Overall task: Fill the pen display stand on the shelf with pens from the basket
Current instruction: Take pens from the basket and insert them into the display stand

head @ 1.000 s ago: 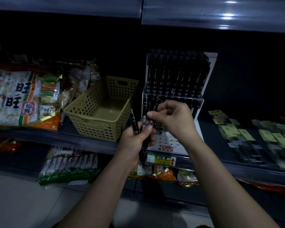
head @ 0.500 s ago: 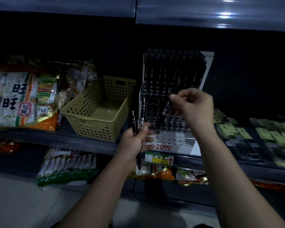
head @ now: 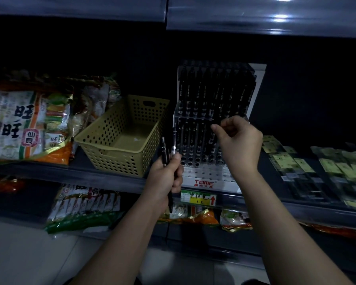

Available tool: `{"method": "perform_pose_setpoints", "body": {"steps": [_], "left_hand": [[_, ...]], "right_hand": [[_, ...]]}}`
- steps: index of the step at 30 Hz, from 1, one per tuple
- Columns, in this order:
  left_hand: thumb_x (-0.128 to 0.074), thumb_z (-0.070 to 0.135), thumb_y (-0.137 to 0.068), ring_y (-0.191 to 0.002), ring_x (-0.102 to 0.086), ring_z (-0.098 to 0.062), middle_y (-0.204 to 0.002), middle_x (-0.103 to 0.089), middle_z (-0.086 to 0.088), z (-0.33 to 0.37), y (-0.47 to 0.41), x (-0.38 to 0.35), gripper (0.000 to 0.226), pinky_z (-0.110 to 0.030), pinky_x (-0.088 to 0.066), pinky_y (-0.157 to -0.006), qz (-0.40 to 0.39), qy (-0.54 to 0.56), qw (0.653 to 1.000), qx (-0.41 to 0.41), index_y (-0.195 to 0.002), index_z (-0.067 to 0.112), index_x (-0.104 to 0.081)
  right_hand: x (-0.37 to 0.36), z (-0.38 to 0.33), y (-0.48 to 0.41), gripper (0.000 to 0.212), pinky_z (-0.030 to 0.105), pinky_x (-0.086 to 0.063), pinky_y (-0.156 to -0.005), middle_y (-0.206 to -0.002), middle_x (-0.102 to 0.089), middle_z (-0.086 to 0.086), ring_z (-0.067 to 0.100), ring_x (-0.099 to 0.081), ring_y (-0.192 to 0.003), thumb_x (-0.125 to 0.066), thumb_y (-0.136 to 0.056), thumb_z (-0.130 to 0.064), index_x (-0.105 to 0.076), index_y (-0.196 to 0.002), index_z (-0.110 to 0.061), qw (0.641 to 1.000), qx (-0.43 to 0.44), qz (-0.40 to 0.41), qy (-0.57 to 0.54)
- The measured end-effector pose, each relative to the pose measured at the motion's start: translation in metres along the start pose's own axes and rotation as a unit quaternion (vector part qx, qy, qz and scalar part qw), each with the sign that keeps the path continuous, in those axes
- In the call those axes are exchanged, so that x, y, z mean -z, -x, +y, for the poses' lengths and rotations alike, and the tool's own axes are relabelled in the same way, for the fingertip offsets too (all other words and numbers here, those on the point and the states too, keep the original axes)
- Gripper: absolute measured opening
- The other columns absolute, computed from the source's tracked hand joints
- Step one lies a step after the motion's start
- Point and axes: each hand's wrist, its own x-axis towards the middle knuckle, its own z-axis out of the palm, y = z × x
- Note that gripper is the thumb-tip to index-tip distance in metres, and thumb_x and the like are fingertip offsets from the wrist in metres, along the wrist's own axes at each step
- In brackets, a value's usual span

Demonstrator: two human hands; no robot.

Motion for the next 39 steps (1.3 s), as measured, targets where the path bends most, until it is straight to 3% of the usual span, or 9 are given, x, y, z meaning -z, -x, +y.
{"method": "perform_pose_setpoints", "body": {"steps": [3,6,9,17,22,26,29,34,39], "left_hand": [[-0.049,0.021,-0.098,-0.039,-0.034,-0.007,-0.057,-0.045,0.003,0.001,0.0,0.0,0.016,-0.019,-0.023,-0.035,0.003,-0.001,1.0,0.005,-0.084,0.014,-0.048],[-0.049,0.021,-0.098,-0.041,-0.035,-0.008,-0.059,-0.047,0.002,0.001,0.0,0.0,0.014,-0.019,-0.024,-0.036,0.005,-0.007,1.0,0.006,-0.087,0.013,-0.051],[-0.049,0.021,-0.098,-0.043,-0.036,-0.008,-0.061,-0.047,0.001,0.001,0.0,0.001,0.014,-0.019,-0.026,-0.037,0.007,-0.007,1.0,0.001,-0.092,0.01,-0.055],[-0.047,0.024,-0.099,-0.048,-0.042,-0.008,-0.062,-0.05,0.002,-0.001,0.001,0.002,0.019,-0.02,-0.032,-0.043,-0.003,-0.033,0.999,-0.026,-0.096,0.015,-0.063],[-0.046,0.025,-0.099,-0.049,-0.043,-0.007,-0.063,-0.05,0.003,-0.002,0.001,0.001,0.02,-0.022,-0.034,-0.047,-0.018,-0.055,0.997,-0.043,-0.1,0.021,-0.065],[-0.046,0.025,-0.1,-0.051,-0.044,-0.008,-0.064,-0.05,0.004,-0.003,0.002,-0.003,0.019,-0.024,-0.033,-0.049,-0.025,-0.063,0.996,-0.05,-0.098,0.02,-0.064],[-0.046,0.021,-0.1,-0.05,-0.044,-0.008,-0.064,-0.051,0.003,-0.004,0.003,-0.008,0.016,-0.025,-0.033,-0.049,-0.024,-0.067,0.996,-0.059,-0.09,0.019,-0.059],[-0.046,0.015,-0.099,-0.052,-0.045,-0.011,-0.064,-0.051,0.0,-0.005,0.004,-0.011,0.018,-0.026,-0.035,-0.049,-0.019,-0.08,0.994,-0.075,-0.084,0.019,-0.053],[-0.047,0.014,-0.099,-0.054,-0.044,-0.011,-0.066,-0.051,0.001,-0.006,0.005,-0.011,0.016,-0.025,-0.037,-0.05,-0.017,-0.111,0.989,-0.094,-0.086,0.022,-0.053]], "right_hand": [[-0.003,0.002,0.003,0.017,0.013,-0.042,-0.059,-0.065,-0.054,-0.012,0.006,-0.055,-0.062,-0.075,-0.081,-0.025,-0.067,-0.08,-0.01,1.0,0.003,-0.014,0.018],[-0.007,0.004,0.005,0.017,0.026,-0.047,-0.062,-0.065,-0.055,-0.01,0.011,-0.056,-0.063,-0.075,-0.081,-0.026,-0.067,-0.078,-0.011,0.999,0.002,-0.023,0.032],[-0.009,0.007,0.006,0.018,0.031,-0.05,-0.064,-0.065,-0.058,-0.007,0.014,-0.059,-0.063,-0.076,-0.08,-0.026,-0.067,-0.077,-0.011,0.998,-0.001,-0.035,0.048],[-0.014,0.015,0.013,0.019,0.027,-0.046,-0.057,-0.064,-0.057,-0.007,0.016,-0.059,-0.063,-0.075,-0.08,-0.027,-0.065,-0.075,-0.012,0.995,-0.024,-0.072,0.069],[-0.013,0.015,0.01,0.027,0.033,-0.05,-0.061,-0.067,-0.059,-0.004,0.018,-0.06,-0.067,-0.077,-0.078,-0.033,-0.06,-0.08,-0.013,0.991,-0.039,-0.101,0.078],[-0.008,0.003,0.011,0.033,0.032,-0.046,-0.056,-0.064,-0.055,-0.007,0.012,-0.054,-0.061,-0.072,-0.079,-0.045,-0.056,-0.081,-0.016,0.995,-0.019,-0.095,0.012],[-0.007,-0.016,0.012,0.034,0.031,-0.044,-0.054,-0.061,-0.057,-0.004,0.009,-0.052,-0.056,-0.072,-0.078,-0.048,-0.061,-0.071,-0.017,0.983,-0.026,-0.156,-0.095],[-0.012,-0.026,0.018,0.028,0.021,-0.041,-0.049,-0.058,-0.057,-0.008,0.003,-0.052,-0.053,-0.078,-0.075,-0.038,-0.064,-0.067,-0.016,0.981,-0.014,-0.185,-0.059],[-0.012,-0.023,0.014,0.025,0.038,-0.056,-0.056,-0.06,-0.065,-0.001,0.016,-0.064,-0.056,-0.078,-0.077,-0.034,-0.065,-0.067,-0.016,0.978,-0.056,-0.192,-0.054]]}}
